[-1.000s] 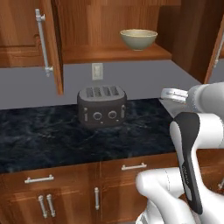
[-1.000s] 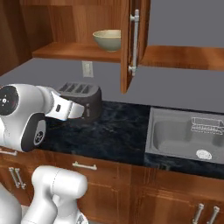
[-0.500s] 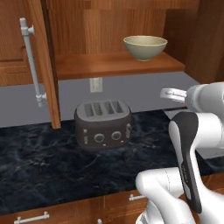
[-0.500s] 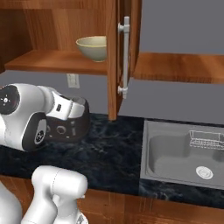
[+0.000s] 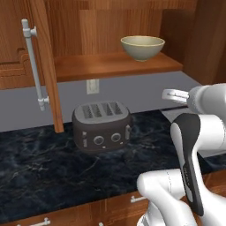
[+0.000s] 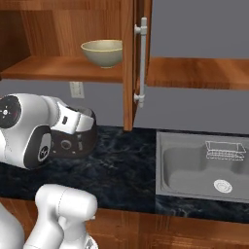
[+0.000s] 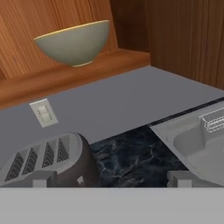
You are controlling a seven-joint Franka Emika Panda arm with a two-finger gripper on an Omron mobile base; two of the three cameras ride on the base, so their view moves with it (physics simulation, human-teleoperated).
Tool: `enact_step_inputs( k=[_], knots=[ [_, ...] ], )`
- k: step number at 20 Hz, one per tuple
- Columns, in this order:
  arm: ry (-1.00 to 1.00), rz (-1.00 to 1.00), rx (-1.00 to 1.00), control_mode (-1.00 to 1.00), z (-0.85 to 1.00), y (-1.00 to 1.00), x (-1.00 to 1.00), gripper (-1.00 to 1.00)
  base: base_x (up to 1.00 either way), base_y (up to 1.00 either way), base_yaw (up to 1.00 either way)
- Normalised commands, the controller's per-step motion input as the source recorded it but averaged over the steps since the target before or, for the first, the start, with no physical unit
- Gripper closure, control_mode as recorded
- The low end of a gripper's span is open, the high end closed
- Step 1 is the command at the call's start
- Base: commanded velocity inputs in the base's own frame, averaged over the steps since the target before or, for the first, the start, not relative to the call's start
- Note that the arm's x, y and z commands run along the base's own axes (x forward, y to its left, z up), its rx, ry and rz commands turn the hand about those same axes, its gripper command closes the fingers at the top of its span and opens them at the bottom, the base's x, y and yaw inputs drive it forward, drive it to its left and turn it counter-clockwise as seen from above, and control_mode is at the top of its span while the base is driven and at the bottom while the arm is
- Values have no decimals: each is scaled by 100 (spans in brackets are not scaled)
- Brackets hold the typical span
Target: Pick up the bowls from the cabinet and place each bowl in front of a stool on the dining counter.
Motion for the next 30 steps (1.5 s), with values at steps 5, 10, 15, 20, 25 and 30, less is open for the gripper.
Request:
enact_step_inputs(
  k=[5,10,15,20,25,30],
  knots=[
    [0,0,0,100,0,0,0,-100,7,8,-2],
    [0,0,0,100,0,0,0,-100,0,0,0],
    [0,0,0,100,0,0,0,-100,0,0,0],
    [-3,7,0,-100,8,8,0,-100,0,0,0],
    [-18,11,0,-100,51,13,0,-100,0,0,0],
    [-3,-1,0,-100,50,23,8,-100,0,0,0]
  ],
)
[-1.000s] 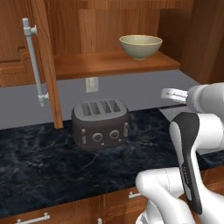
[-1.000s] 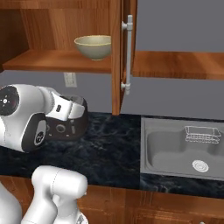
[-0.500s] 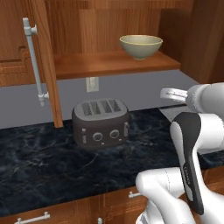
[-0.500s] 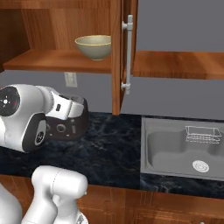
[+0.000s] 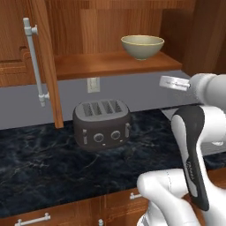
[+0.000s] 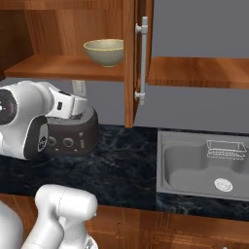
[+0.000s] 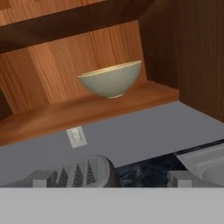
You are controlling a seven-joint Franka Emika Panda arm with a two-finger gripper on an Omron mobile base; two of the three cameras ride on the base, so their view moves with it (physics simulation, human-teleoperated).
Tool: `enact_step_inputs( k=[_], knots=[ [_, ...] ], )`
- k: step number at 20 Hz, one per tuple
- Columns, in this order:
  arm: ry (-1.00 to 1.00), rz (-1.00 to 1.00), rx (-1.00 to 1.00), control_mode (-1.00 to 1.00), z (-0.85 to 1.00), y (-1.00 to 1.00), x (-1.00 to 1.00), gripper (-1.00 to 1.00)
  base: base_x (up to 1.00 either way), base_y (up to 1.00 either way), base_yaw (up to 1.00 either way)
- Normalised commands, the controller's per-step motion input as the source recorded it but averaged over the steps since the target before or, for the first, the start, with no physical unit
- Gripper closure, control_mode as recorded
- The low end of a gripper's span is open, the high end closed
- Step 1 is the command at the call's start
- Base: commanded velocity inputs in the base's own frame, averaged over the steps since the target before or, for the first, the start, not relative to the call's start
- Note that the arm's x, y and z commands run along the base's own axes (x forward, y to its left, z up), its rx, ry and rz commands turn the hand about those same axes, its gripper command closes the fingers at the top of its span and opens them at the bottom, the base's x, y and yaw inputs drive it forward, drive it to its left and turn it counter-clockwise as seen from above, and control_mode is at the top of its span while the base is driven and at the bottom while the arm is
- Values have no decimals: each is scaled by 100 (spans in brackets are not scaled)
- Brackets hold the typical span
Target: Pick up the bowls from the cabinet and place each bowl in front of a stool on the dining counter.
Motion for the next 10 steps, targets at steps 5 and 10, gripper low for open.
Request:
enact_step_inputs(
  k=[5,10],
  knots=[
    [14,-15,0,-100,50,19,18,-100,0,0,0],
    [22,-16,1,-100,38,1,10,-100,0,0,0]
  ],
)
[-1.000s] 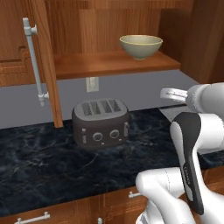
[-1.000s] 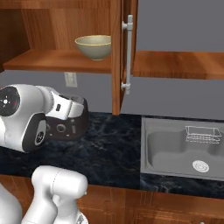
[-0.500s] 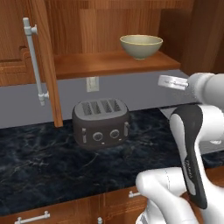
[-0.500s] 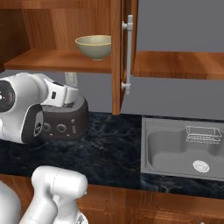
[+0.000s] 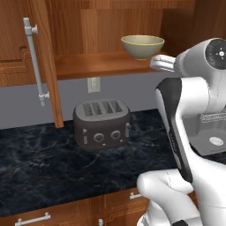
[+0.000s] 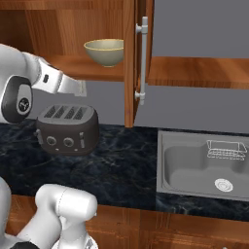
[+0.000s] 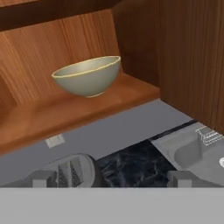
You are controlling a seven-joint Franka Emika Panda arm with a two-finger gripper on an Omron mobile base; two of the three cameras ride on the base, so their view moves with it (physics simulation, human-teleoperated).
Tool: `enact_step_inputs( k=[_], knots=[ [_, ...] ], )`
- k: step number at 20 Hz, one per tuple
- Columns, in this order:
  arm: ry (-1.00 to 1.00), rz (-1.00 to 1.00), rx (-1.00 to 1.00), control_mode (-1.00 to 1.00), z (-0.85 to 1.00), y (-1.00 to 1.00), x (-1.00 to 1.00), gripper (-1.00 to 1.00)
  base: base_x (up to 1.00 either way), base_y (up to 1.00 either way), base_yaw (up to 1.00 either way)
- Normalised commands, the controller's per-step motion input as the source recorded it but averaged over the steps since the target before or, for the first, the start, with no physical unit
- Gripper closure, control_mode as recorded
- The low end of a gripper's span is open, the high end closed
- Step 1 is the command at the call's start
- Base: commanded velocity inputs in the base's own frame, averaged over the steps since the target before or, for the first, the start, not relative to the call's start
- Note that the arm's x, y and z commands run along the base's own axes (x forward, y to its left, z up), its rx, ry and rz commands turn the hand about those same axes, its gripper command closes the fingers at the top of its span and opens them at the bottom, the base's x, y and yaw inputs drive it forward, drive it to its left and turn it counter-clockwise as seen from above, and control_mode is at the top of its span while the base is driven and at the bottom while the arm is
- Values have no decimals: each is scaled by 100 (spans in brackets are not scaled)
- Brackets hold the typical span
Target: Pick up the bowls from the cabinet and place each bowl in front of a stool on the dining counter.
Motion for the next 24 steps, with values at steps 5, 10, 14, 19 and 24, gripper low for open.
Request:
enact_step_inputs(
  k=[5,10,14,19,24],
  knots=[
    [6,-10,7,-100,5,0,9,-100,0,0,0],
    [6,-3,3,-100,13,0,10,-100,0,0,0],
    [0,0,1,-100,0,0,6,-100,0,0,0],
    [-11,0,0,-100,0,0,11,-100,0,0,0],
    [-21,0,0,-100,0,0,26,-100,0,0,0]
  ],
)
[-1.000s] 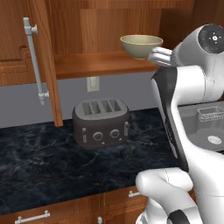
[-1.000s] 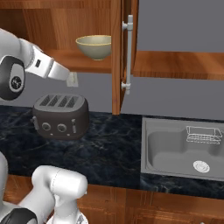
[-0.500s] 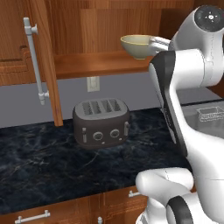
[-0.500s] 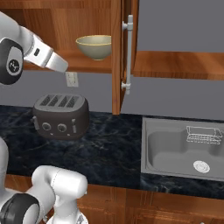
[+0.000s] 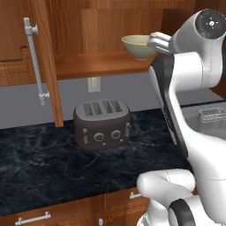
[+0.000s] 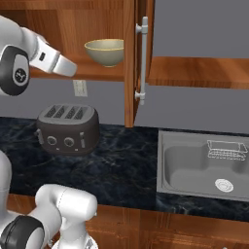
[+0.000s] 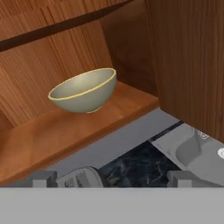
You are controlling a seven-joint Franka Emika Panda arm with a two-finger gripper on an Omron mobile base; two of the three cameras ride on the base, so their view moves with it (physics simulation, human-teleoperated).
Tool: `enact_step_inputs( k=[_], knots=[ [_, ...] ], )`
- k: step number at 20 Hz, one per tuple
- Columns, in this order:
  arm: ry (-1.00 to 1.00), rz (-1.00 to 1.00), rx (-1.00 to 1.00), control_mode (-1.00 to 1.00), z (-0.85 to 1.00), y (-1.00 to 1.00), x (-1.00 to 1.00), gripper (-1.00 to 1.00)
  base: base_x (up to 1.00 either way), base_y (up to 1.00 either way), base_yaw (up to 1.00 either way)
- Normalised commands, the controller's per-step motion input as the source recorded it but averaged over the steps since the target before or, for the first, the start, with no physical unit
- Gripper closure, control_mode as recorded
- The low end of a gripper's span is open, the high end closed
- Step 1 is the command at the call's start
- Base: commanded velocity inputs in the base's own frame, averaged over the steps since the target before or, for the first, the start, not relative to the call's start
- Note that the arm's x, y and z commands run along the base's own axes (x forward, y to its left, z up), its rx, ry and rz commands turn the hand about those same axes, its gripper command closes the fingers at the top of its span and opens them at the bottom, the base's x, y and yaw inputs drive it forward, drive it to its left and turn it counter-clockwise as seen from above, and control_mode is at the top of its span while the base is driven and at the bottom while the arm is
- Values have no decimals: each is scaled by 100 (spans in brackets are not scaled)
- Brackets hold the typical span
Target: Pick up the bowls from the cabinet and place each bowl in front of a stool on the dining counter.
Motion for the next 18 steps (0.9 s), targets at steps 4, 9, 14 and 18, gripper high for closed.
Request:
enact_step_inputs(
  k=[4,9,14,18],
  knots=[
    [-16,0,1,-100,0,0,33,-100,0,0,0],
    [0,0,6,-100,1,0,37,-100,0,0,0],
    [10,0,12,-100,20,0,37,-100,0,0,0],
    [16,0,12,-100,20,-2,33,-100,0,0,0]
  ],
)
